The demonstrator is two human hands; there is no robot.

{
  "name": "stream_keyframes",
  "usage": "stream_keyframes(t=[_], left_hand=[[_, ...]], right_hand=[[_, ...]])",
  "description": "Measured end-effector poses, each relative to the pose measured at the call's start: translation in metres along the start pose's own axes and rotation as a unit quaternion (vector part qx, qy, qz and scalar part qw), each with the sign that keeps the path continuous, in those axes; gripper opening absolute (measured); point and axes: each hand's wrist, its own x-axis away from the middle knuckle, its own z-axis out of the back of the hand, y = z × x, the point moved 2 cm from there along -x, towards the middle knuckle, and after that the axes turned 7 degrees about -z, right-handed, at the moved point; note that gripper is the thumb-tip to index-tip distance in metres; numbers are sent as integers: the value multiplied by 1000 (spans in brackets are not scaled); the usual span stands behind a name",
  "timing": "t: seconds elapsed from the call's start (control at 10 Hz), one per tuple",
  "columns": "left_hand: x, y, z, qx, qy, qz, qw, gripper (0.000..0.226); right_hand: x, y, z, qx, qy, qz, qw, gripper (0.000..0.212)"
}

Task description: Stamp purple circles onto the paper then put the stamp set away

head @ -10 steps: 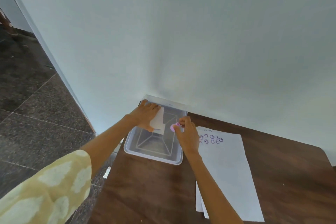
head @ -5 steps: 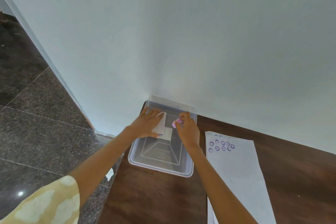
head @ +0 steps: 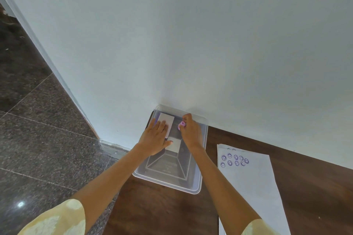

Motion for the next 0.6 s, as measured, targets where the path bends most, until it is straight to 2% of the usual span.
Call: stream_keyframes(t=[0.3, 0.4, 0.5, 0.6], left_hand=[[0, 10, -3, -16, 0, 40, 999, 73], [7, 19, 1, 3, 35, 42, 999, 67], [17, 45, 21, 67, 143, 45, 986, 51], [22, 71, 39, 81, 237, 29, 968, 47]], right_hand=[[4, 2, 4, -16, -2, -5, 1000, 25], [19, 4, 15, -26, 1, -1, 1000, 28], [49, 19, 47, -24, 82, 21, 996, 22], [70, 35, 75, 12, 165, 55, 985, 17]])
